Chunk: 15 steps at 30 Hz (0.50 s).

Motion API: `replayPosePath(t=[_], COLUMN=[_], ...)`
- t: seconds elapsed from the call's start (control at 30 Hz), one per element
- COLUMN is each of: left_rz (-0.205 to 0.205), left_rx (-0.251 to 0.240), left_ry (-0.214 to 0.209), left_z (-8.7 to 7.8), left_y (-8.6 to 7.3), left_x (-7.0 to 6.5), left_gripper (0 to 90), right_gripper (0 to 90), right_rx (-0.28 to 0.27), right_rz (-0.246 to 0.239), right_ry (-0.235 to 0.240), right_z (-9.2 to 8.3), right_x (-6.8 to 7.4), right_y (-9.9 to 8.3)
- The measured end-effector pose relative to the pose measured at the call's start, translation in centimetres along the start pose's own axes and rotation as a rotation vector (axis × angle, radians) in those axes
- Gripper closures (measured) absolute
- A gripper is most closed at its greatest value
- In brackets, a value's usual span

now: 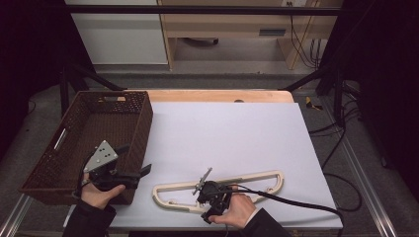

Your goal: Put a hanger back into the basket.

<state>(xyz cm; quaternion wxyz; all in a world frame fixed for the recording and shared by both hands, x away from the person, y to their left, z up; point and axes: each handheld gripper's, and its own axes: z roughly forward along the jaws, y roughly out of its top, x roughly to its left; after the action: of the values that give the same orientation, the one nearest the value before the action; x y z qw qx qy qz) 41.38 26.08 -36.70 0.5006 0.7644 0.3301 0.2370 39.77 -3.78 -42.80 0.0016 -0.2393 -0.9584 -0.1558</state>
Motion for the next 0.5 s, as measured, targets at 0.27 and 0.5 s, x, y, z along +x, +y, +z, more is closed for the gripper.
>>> replayPosePath(t=[0.27, 0.5], left_rz=[0.0, 0.004], left_rx=[0.002, 0.006], left_ry=[-0.001, -0.002], left_z=[0.0, 0.1], left_y=[0.0, -0.1], left_x=[0.0, 0.0], left_gripper=[2.3, 2.4], right_gripper=[56.8, 63.1], right_rx=[0.053, 0.077], right_rz=[0.0, 0.008], right_ry=[0.011, 0.025], right_z=[1.0, 1.4], right_x=[-0.1, -0.2], right_y=[0.1, 0.2])
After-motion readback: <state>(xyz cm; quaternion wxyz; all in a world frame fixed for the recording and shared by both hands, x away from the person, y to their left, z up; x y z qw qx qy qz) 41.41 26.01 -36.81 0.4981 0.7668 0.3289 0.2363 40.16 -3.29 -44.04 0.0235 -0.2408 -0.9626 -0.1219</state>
